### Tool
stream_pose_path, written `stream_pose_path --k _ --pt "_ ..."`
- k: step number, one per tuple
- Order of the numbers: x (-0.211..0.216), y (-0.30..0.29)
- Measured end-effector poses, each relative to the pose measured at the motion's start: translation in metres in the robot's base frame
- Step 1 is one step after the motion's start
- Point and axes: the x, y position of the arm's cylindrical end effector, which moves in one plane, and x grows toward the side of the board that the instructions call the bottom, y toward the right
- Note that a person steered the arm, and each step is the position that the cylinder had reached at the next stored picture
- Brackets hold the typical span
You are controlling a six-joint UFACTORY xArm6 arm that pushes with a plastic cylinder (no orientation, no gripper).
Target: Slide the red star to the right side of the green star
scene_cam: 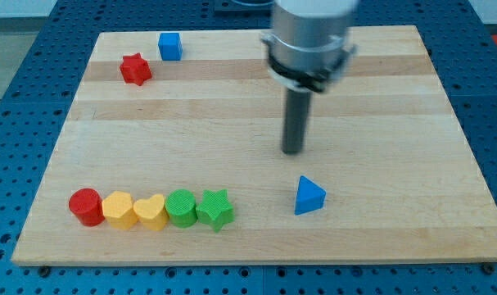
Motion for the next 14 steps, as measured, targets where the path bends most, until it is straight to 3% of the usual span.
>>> stream_pose_path --k 3,4,5,6,7,8,10,12,13,14 --pt "-0.087 -0.284" --pt "-0.134 -0.322" --pt "-0.153 -0.294" --pt "-0.146 -0.203" --pt "-0.119 -0.086" --pt "-0.093 -0.038" --pt "-0.136 -0.001" --pt "-0.084 0.024" --pt "-0.136 0.017" --pt "-0.146 0.042"
